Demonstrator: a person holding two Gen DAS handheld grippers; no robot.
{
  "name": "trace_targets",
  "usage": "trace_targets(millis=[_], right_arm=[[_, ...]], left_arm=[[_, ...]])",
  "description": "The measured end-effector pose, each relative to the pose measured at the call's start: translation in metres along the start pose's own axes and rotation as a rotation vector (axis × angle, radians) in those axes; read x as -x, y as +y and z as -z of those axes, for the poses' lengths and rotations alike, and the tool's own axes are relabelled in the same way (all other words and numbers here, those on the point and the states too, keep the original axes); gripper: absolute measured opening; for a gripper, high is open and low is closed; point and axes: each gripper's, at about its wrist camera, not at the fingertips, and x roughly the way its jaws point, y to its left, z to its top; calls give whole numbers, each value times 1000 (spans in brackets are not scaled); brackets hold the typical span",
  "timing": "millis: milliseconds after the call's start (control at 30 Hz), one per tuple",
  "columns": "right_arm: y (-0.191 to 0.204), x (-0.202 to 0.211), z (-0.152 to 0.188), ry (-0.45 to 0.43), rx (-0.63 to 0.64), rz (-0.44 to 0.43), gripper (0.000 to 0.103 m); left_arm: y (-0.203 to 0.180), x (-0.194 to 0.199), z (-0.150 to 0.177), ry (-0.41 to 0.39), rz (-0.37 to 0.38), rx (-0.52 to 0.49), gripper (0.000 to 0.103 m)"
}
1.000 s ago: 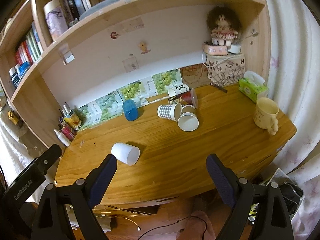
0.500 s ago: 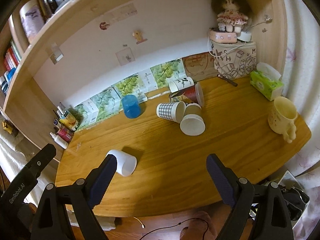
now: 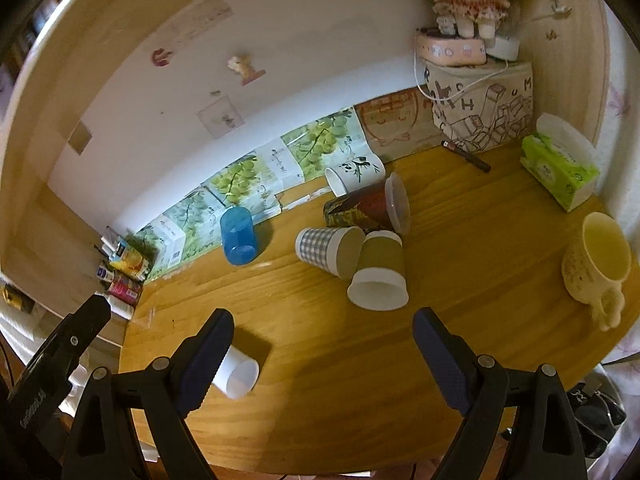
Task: Flip cup upright
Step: 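Move the left gripper toward the lying brown printed plastic cup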
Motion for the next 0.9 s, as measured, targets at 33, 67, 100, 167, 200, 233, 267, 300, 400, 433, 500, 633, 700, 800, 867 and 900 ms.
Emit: trace_targets(millis=[33, 67, 100, 167, 200, 233, 267, 300, 400, 433, 500, 633, 700, 800, 867, 900], right_arm=[[-3, -4, -5, 8, -7, -3, 92], [-7, -8, -10, 16, -14, -7, 92], [-10, -12, -14, 24, -21, -10, 92], [-17, -21, -23, 41, -37, -18, 92], [-21, -26, -27, 50, -46, -24, 92], [-25, -32, -32, 63, -57, -30, 92], [-28, -36, -35, 71, -64, -34, 92], [-32, -41, -38, 82, -76, -41, 92], [-42, -56, -47, 111, -107, -49, 92], [-45, -60, -49, 119, -115, -47, 92], [-51, -69, -55, 136, -129, -52, 92], [-61, -84, -64, 161, -149, -56, 92], [-66, -92, -69, 172, -161, -56, 92], [-73, -101, -75, 180, -173, -52, 92], [-77, -107, -78, 183, -181, -51, 92], [-79, -108, -80, 183, -185, -52, 92]], left_arm=[[-3, -5, -3, 8, -1, 0, 99], [-6, -10, -7, 17, 0, -1, 99], [-9, -15, -9, 24, -2, -3, 99], [-14, -26, -15, 43, -14, -9, 99], [-16, -31, -16, 54, -16, -12, 99], [-18, -36, -18, 66, -18, -16, 99], [-21, -43, -20, 80, -18, -22, 99], [-23, -49, -22, 99, -15, -30, 99], [-31, -66, -26, 147, 10, -65, 99], [-34, -71, -27, 160, 19, -78, 99], [-39, -79, -29, 179, 33, -98, 99], [-52, -96, -36, 197, 28, -182, 99], [-56, -103, -38, 202, 26, -228, 99], [-64, -114, -44, 218, 35, -297, 99], [-68, -122, -49, 233, 48, -329, 99], [-71, -127, -52, 239, 53, -349, 99]])
